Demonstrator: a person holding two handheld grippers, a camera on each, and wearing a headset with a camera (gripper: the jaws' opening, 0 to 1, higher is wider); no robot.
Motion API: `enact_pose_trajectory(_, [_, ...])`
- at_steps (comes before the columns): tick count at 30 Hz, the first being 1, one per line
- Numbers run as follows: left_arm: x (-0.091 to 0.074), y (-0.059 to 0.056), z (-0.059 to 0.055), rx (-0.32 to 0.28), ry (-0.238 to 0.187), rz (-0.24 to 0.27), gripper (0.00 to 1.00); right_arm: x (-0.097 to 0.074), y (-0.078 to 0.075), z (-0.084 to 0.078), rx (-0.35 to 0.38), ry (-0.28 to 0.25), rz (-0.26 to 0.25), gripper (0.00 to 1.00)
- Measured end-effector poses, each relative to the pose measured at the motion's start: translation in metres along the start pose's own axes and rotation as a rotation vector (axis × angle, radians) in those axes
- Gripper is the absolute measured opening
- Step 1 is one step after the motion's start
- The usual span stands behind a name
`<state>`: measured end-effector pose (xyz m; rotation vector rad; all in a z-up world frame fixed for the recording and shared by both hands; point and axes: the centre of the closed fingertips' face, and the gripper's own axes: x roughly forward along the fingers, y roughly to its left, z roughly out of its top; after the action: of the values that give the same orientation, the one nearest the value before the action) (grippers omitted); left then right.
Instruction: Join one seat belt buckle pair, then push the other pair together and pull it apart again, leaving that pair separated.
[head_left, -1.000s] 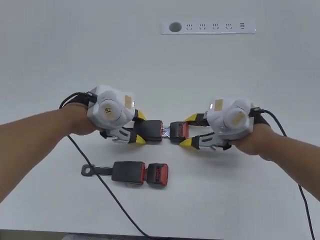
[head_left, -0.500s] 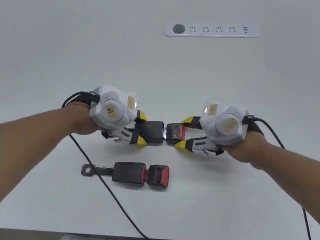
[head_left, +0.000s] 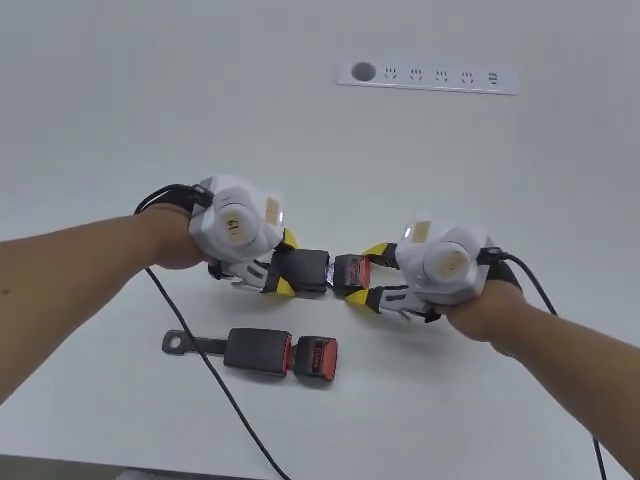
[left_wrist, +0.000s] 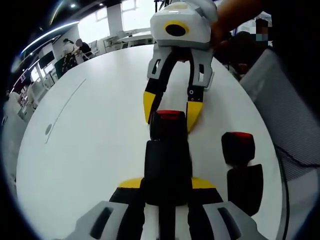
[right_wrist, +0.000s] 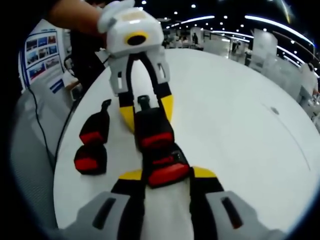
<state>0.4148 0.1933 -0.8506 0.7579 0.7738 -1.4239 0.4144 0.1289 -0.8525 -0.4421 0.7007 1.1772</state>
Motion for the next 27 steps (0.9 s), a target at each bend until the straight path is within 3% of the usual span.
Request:
enact_pose_trajectory(10, [0.0010,0.0007,-0.0011,-0.005,0.003,0.001,0.34,0.0001,0.0003,0.0013,0.035,-0.009,-0.042,0.35])
enact_pose_trajectory(27, [0.0009,-0.0001,-0.0008,-0.014,0.003,0.001,0.34,-0.0025,-0.0010,-0.0004,0.046,-0.026,-0.050,0.35])
